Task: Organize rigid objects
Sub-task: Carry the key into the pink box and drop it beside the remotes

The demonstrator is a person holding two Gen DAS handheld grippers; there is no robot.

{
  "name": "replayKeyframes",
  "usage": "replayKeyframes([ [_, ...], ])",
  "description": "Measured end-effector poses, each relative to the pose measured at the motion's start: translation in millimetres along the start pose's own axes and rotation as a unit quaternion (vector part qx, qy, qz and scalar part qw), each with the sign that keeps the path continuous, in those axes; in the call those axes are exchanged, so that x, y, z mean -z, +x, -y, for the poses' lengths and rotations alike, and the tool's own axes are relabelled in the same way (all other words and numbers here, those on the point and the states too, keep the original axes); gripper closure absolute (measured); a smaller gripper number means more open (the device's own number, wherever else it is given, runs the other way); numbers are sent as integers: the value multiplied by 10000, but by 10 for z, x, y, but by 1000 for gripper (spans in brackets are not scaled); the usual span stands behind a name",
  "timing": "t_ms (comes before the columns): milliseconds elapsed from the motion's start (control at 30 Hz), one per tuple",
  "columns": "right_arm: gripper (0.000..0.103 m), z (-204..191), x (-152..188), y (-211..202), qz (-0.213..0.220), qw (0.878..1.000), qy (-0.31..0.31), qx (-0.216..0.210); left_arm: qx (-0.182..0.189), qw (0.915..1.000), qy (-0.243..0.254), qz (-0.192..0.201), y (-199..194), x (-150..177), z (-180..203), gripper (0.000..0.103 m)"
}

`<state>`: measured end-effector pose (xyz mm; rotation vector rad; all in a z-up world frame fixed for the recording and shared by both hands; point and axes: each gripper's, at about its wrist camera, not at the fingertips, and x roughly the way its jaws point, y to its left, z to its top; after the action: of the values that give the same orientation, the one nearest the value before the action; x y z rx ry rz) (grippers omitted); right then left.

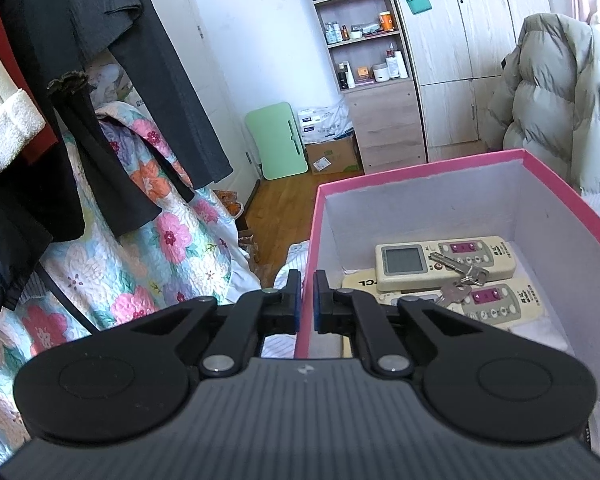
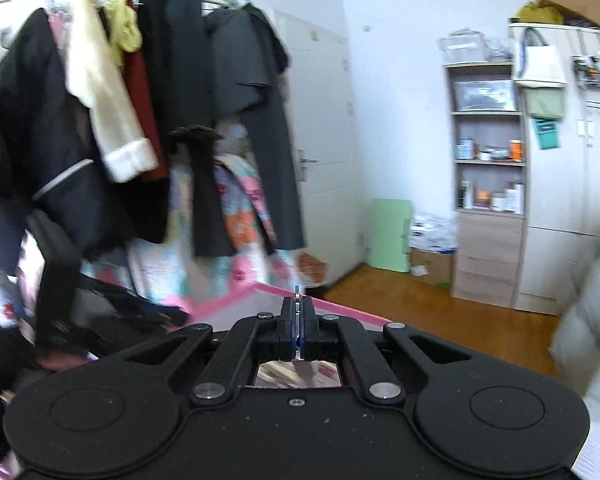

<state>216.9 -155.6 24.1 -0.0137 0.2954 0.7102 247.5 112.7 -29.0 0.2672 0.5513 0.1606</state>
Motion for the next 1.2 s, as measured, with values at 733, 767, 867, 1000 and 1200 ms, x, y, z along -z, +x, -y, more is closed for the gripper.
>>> replayKeyframes([
  [733,100,-223,-47,1828,-2100,9592,1543,-1095,53,10000,7,18,-17,16,-13,97],
  [767,100,-215,-38,1860,-2120,9598,1523,-1030,55,10000,14,16,-15,15,-12,97],
  [867,92,-217,-25,1909,-2101,9661,1363,-625,45,10000,42,3,-6,13,-11,96],
  [1000,92,-158,-15,1733,-1926,9661,1535,-776,33,10000,73,-3,-4,17,1,96],
  [1200,90,-77,-25,1243,-1608,9726,1596,-513,10,10000,84,-24,0,10,16,95],
])
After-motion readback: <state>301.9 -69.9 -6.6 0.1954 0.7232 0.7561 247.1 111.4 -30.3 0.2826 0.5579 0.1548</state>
